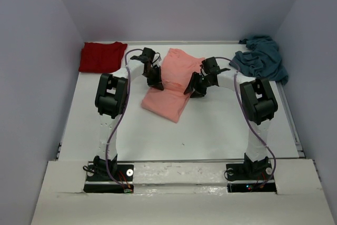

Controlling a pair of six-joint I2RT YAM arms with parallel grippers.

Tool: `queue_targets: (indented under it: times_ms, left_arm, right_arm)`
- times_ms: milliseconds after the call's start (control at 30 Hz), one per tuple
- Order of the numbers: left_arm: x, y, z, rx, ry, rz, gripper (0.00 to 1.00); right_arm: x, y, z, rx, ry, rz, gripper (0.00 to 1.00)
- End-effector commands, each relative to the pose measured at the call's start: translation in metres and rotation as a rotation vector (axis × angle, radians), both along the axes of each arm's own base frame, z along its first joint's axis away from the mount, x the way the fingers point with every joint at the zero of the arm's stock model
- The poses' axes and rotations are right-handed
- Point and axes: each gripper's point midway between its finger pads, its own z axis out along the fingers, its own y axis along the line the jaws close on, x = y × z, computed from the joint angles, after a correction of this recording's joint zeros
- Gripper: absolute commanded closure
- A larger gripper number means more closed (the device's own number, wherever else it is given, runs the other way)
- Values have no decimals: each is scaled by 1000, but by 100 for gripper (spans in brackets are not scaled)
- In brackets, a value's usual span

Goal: Fold and stack the t-shirts
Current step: Fold the tshirt

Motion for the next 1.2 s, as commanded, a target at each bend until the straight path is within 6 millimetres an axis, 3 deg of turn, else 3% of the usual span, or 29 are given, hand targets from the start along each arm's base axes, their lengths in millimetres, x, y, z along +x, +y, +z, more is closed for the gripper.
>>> queue_targets:
  times_ms: [0, 267, 300, 333, 433, 733, 1167]
  left_arm:
    - [-3, 13, -7, 53, 24, -4, 95]
    - [-6, 15, -6, 52, 28, -2, 95]
    - [-8, 16, -6, 52, 30, -1, 95]
    - [-8, 16, -5, 51, 26, -1, 95]
    - [-11, 17, -4, 53, 27, 0, 95]
    - [-18, 20, -3, 51, 29, 7, 94]
    - [-47, 25, 0, 43, 83, 66, 94]
  right_arm:
    - [9, -5, -19, -72, -21, -13, 46]
    - [19, -9, -23, -112, -46, -23, 49]
    - [20, -9, -22, -112, -50, -22, 60]
    - [20, -9, -25, -117, -42, -22, 78]
    - [21, -11, -27, -130, -35, -29, 100]
    - [26, -25, -33, -227, -24, -55, 100]
    - [52, -17, -32, -242, -41, -22, 100]
